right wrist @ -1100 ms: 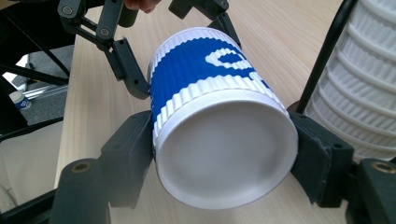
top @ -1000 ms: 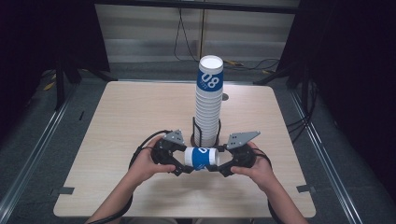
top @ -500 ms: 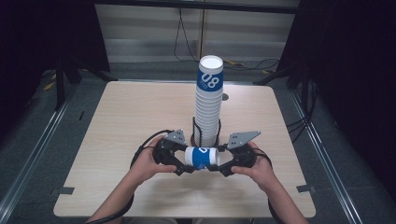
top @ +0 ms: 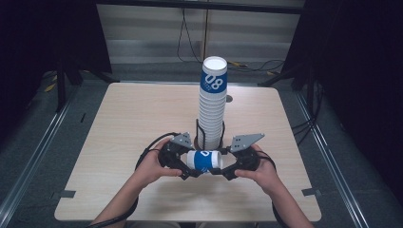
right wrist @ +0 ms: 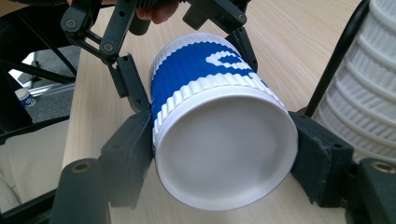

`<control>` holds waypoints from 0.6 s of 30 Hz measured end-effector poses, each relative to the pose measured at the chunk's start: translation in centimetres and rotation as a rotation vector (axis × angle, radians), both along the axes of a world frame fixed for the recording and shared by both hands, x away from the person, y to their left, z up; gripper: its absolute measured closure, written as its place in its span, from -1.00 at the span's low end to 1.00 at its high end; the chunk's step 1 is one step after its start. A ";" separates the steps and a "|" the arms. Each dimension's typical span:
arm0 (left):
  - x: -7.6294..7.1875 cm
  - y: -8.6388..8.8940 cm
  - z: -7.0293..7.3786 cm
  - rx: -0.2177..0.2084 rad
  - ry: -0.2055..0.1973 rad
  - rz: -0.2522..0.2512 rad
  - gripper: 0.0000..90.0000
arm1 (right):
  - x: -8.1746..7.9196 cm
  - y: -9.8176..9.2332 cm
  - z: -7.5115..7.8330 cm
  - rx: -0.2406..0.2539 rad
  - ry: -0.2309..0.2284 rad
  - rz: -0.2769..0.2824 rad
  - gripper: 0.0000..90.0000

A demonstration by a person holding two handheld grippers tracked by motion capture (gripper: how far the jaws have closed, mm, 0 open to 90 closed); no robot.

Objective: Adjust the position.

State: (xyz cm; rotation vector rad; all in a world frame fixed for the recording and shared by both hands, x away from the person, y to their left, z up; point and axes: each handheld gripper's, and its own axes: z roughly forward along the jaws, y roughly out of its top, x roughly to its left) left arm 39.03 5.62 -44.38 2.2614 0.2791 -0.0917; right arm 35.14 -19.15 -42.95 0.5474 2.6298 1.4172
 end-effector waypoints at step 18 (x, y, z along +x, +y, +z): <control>0.0 0.1 0.5 -0.003 -0.007 -0.013 -0.79 | 0.1 0.1 0.0 0.020 0.002 0.002 -0.39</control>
